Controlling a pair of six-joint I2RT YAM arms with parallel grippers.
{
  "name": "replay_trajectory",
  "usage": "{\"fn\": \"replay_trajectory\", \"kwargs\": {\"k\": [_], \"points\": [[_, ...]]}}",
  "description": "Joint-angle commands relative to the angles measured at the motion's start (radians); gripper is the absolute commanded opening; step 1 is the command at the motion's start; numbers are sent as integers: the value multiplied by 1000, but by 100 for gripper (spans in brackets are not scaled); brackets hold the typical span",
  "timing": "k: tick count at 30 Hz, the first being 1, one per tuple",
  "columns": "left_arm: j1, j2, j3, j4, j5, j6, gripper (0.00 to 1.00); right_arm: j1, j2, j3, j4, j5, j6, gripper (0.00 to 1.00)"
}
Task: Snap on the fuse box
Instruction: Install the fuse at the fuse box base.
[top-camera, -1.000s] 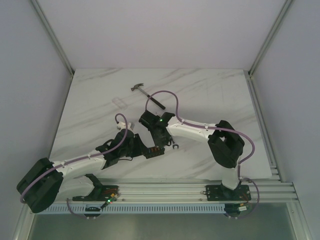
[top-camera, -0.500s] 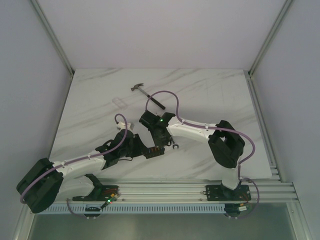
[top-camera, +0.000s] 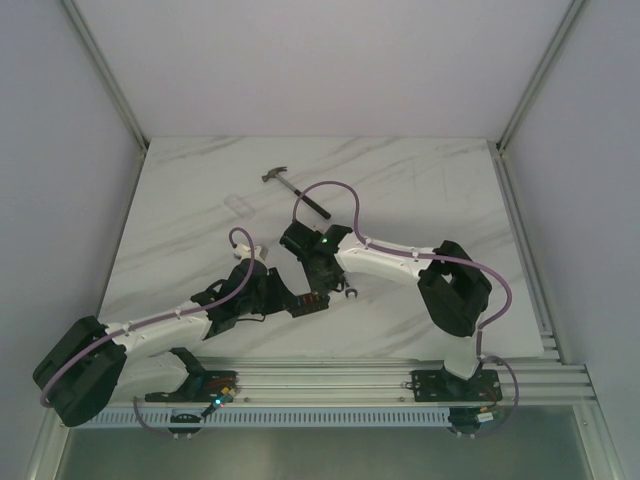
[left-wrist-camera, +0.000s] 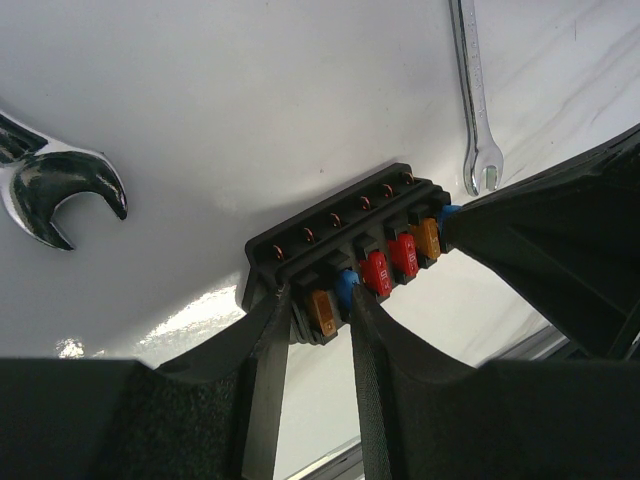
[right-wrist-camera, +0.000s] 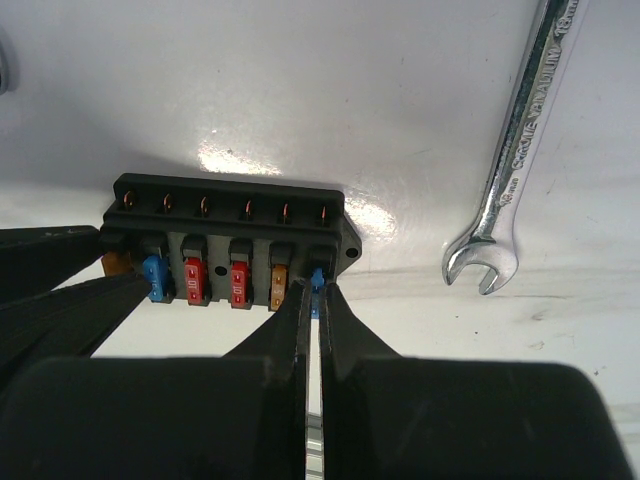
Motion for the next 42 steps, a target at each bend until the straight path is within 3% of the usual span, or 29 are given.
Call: {"fn": "replay_trajectory", "kwargs": {"k": [1,18,30,33,37,42], "points": [[2,13,-28,-23,3,6,39,-10,119,-81,-19,34,-12,0],[1,16,-32,-16,3,4,38,-3,266,-120,64,15,-20,0],[0,17,-44,5,-4,-4,38,21,468,-102,146,-42,-28,0],[1,14,-46,10,-3,-5,38,21,413,-131,157,-25,-26,0],[-1,-8,-44,12,-2,-6,38,20,218,-135,162,11,-40,0],[-1,-60,-49,11,-9,-8,39,21,-2,-124,161,25,-44,16]]}}
